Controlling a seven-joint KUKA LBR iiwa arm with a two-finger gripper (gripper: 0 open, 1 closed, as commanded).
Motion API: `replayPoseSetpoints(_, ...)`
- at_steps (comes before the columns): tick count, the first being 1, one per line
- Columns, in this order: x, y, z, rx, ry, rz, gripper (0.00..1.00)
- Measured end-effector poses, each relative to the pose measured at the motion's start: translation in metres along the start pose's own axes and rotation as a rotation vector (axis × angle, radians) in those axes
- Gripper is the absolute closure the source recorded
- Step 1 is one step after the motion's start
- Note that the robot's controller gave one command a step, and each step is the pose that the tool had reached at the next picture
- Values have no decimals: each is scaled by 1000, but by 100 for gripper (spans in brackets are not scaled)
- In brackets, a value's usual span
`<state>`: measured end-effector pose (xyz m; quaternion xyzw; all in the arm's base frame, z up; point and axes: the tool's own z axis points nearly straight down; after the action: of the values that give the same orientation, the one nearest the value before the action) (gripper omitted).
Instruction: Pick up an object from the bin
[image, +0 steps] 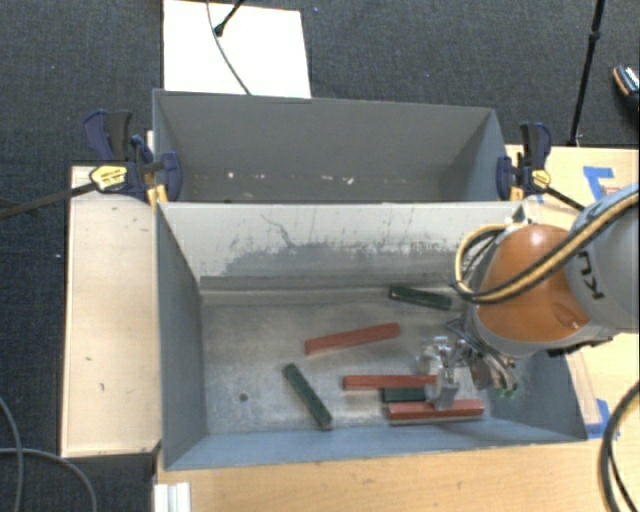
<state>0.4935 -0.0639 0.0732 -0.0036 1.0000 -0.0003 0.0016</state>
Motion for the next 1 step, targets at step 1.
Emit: replayPoseSetpoints(1,-27,55,-59,-4,-7,18,100)
